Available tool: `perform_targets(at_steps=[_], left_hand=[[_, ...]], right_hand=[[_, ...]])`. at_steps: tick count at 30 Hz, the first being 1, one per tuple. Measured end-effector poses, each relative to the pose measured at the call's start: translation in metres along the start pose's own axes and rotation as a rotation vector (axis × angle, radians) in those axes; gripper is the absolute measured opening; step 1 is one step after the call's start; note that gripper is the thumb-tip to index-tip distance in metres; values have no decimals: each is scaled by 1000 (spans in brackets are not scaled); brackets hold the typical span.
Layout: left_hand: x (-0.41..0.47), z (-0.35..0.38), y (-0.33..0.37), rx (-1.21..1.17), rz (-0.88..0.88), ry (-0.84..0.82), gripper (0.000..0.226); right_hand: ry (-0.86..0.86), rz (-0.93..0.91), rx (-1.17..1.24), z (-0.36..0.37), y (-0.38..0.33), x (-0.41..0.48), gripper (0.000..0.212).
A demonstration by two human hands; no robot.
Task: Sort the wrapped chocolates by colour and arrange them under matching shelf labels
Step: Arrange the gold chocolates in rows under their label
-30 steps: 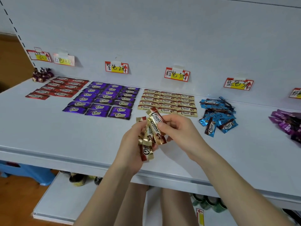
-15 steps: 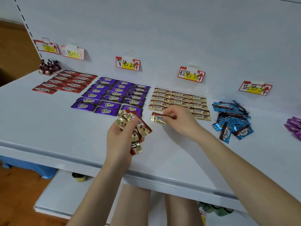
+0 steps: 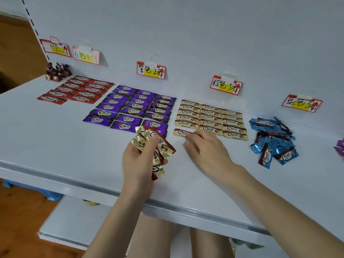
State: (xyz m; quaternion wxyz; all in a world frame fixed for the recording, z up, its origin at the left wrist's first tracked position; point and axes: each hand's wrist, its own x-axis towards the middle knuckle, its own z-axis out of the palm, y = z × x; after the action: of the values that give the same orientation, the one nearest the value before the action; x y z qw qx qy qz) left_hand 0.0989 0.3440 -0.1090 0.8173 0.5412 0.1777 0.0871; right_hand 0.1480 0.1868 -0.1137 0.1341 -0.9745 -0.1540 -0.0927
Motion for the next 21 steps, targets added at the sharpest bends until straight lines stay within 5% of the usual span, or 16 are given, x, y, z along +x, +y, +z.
perform_targets(at_steps=[21], left_hand=[[0,0,-2,-27,24,-12,9]], right_hand=[[108,10,69,12,2,2,32]])
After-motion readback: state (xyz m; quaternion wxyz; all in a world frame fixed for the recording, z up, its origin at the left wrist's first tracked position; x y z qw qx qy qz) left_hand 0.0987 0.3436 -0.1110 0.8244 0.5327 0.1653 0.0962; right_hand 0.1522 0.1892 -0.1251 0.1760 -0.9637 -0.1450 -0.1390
